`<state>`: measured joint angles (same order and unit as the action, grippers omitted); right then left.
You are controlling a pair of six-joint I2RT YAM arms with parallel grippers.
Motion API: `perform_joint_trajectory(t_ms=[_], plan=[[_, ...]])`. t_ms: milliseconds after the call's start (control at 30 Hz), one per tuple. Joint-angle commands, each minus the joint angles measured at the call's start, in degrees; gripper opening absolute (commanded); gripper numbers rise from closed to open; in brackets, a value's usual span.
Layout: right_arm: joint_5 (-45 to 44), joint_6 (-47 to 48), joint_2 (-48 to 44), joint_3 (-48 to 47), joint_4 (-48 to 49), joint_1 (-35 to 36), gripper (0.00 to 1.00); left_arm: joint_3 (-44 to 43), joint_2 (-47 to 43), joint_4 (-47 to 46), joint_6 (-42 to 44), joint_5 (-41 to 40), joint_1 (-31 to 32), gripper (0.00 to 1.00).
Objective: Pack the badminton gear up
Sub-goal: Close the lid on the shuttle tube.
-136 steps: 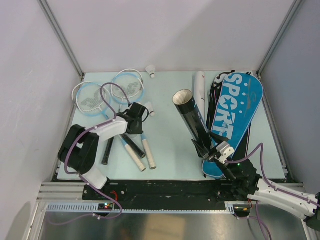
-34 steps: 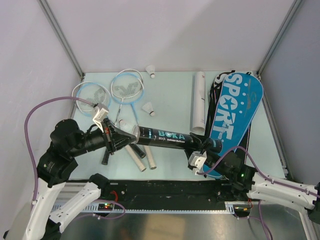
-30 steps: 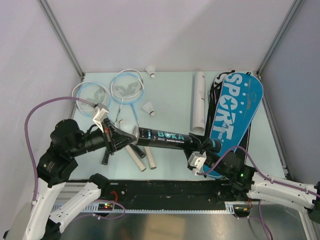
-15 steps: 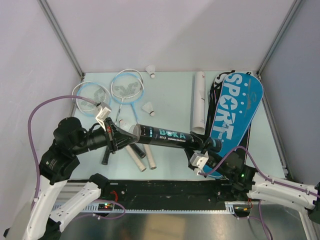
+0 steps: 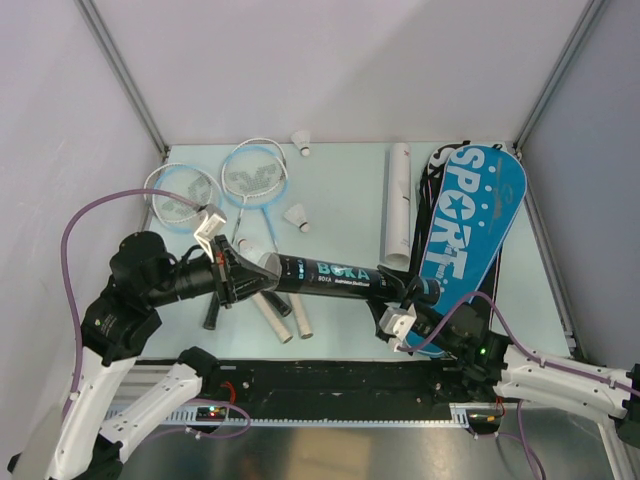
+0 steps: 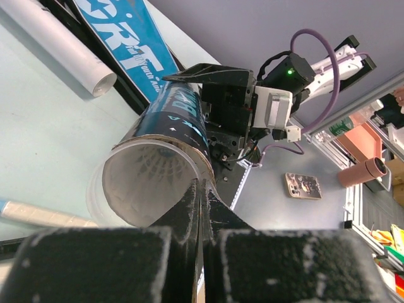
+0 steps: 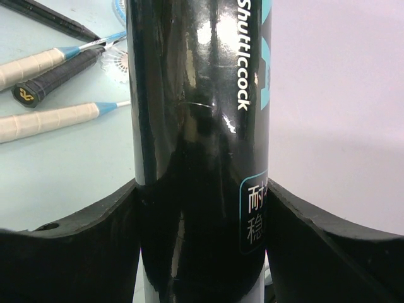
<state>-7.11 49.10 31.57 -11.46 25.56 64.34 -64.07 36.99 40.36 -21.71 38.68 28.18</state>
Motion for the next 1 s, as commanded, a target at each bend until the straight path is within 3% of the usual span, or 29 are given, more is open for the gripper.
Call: perform_joint_trajectory(t_ms=[0,300,967], plan=[[4.3,-2.8,-1.7,0.6,8.7,-1.1,0.23,-0.9,0.2,-1.9,-1.7,4.1,-0.4,0.0],[8.8,-6.4,-4.0,2.0,9.6,-5.2,0.23,-2.1,0.0,-3.0,-4.4,5.6,-0.3,0.0],[10.0,-7.3,-1.6,1.2,10.0,-4.6,0.23,0.6,0.0,-9.8,-8.5,7.2,-0.3,0.0]])
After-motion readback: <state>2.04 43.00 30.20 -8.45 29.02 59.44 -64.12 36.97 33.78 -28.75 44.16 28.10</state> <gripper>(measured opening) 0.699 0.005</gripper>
